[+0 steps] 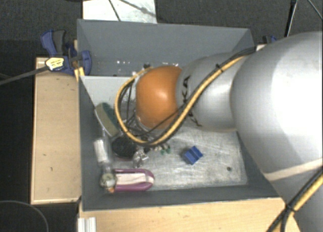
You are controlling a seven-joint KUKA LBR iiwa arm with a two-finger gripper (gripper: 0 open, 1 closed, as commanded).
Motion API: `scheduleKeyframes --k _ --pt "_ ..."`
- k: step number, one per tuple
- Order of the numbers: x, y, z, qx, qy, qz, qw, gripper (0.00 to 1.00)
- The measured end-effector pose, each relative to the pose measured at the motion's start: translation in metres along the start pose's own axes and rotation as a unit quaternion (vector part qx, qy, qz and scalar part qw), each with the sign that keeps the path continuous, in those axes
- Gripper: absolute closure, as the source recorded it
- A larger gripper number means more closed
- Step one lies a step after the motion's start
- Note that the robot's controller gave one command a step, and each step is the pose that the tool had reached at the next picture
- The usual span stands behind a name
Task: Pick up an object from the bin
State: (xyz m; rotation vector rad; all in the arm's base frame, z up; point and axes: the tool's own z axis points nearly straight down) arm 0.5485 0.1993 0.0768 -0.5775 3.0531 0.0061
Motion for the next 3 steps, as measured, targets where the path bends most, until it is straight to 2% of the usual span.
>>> scheduleKeyframes --k 1,2,3 --pt "0.001 0.000 0.000 0.000 0.0019 0.002 1.0000 1.00" --pt "-0.013 0.018 -0.111 -0.002 0.0118 -0.023 0.9997 1.00" --pt "-0.013 0.018 -0.218 -0.001 0.0113 -0.017 0.9998 1.00"
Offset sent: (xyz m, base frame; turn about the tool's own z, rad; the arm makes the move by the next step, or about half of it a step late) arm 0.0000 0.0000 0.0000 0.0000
